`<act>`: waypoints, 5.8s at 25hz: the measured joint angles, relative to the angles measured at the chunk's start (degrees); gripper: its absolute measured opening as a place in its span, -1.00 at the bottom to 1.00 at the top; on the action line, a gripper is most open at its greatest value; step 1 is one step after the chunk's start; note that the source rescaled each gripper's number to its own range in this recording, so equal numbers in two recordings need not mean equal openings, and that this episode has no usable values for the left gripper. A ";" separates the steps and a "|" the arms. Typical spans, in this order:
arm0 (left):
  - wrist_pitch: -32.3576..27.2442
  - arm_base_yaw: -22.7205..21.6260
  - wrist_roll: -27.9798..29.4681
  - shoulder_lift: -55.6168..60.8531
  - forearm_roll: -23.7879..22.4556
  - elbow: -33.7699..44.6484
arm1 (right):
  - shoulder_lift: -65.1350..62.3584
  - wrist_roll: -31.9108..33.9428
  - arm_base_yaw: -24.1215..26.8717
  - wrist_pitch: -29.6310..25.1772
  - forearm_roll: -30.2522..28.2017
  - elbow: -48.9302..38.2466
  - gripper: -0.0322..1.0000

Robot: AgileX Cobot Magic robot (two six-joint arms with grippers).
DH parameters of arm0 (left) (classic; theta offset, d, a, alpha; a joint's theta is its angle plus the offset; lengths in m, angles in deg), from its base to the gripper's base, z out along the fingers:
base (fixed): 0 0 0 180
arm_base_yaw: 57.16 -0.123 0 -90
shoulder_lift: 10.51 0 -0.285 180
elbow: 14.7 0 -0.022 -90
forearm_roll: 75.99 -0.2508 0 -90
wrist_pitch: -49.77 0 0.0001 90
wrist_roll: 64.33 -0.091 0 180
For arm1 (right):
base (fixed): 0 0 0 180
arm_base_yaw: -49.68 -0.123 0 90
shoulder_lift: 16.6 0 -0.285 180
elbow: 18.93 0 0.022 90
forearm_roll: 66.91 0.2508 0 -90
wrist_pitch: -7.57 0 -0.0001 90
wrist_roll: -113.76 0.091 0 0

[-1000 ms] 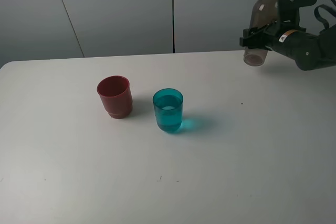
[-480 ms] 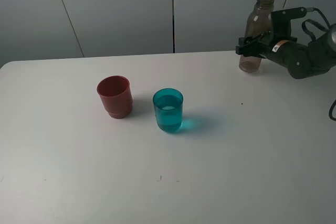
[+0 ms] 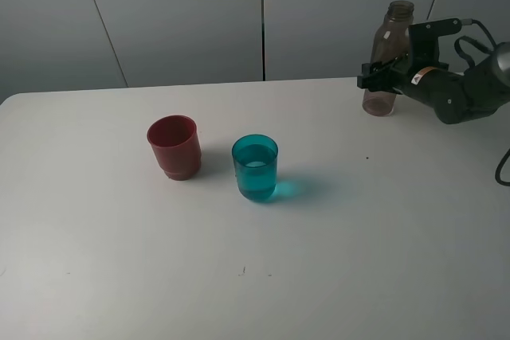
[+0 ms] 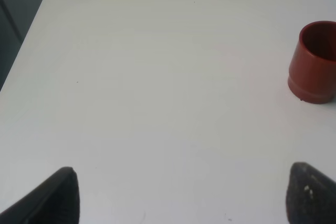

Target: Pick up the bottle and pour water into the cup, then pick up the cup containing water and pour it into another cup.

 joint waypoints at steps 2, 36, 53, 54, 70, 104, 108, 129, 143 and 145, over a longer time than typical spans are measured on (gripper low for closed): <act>0.00 0.00 0.00 0.00 0.00 0.00 | 0.00 0.00 0.09 0.00 0.00 0.00 -0.94; 0.00 0.00 0.00 0.00 0.00 0.00 | -16.20 5.27 0.09 -14.90 -5.45 -14.24 0.97; 0.00 0.00 0.00 0.00 0.00 0.00 | -32.38 15.88 -1.58 -4.76 -43.62 -37.39 0.97; 0.00 0.00 0.00 0.00 0.00 0.00 | -32.38 16.44 -1.58 -2.53 -45.61 -37.48 0.97; 0.00 0.00 0.00 0.00 0.00 0.00 | -16.04 7.48 -7.18 6.60 -48.35 -37.43 0.97; 0.00 0.00 -0.20 0.00 0.00 0.00 | -9.23 5.39 -15.69 9.70 -48.05 -22.07 0.97; 0.00 0.00 -0.09 0.00 0.00 0.00 | -9.16 5.39 -15.69 9.70 -47.93 -22.07 0.97; 0.00 0.00 -0.09 0.00 0.00 0.00 | -5.52 4.57 -19.75 12.75 -43.46 -19.33 0.97; 0.00 0.00 -0.09 0.00 0.00 0.00 | -5.30 4.92 -22.82 12.76 -38.01 -18.70 0.97; 0.00 0.00 -0.09 0.00 0.00 0.00 | -5.30 4.92 -22.93 12.76 -37.39 -18.70 0.97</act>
